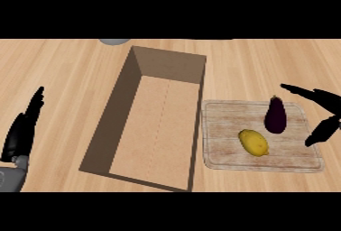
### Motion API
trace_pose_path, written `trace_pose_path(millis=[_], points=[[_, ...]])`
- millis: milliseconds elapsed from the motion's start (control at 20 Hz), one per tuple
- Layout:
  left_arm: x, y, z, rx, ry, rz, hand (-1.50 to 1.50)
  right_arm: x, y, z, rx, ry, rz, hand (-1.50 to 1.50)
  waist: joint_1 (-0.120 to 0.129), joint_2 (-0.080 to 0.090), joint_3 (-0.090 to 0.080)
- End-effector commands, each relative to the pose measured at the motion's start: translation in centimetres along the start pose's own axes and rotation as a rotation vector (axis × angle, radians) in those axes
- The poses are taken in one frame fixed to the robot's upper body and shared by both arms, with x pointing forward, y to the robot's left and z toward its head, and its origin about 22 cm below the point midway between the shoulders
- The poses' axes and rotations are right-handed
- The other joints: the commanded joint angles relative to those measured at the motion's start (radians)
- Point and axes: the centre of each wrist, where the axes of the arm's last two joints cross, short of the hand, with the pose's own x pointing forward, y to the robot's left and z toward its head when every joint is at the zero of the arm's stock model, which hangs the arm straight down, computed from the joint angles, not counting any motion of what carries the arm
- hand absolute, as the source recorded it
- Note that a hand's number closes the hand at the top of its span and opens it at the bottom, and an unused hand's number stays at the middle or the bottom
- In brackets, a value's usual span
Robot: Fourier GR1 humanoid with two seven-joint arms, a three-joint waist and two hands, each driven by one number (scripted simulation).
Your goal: Pick the eggplant from the cutting board and place it in the cardboard box
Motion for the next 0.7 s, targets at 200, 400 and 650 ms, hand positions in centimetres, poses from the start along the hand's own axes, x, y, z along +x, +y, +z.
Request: trace_pose_path(millis=[200, 400, 650], points=[[0.1, 0.9, -0.7, 0.010, -0.010, -0.015, 0.00, 0.2, 2.0, -2.3, 0.045, -0.016, -0.003, -1.50, -0.007, -0.001, 0.000], [-0.5, -0.9, 1.3, 0.004, 0.006, -0.001, 0.00, 0.6, 0.8, -2.2, 0.055, -0.020, -0.005, -1.50, -0.011, -0.004, 0.000], [0.0, 0.0, -0.4, 0.027, 0.015, -0.006, 0.00, 1.7, 1.4, -3.6, 0.068, -0.103, -0.030, -1.50, -0.022, -0.006, -0.001]])
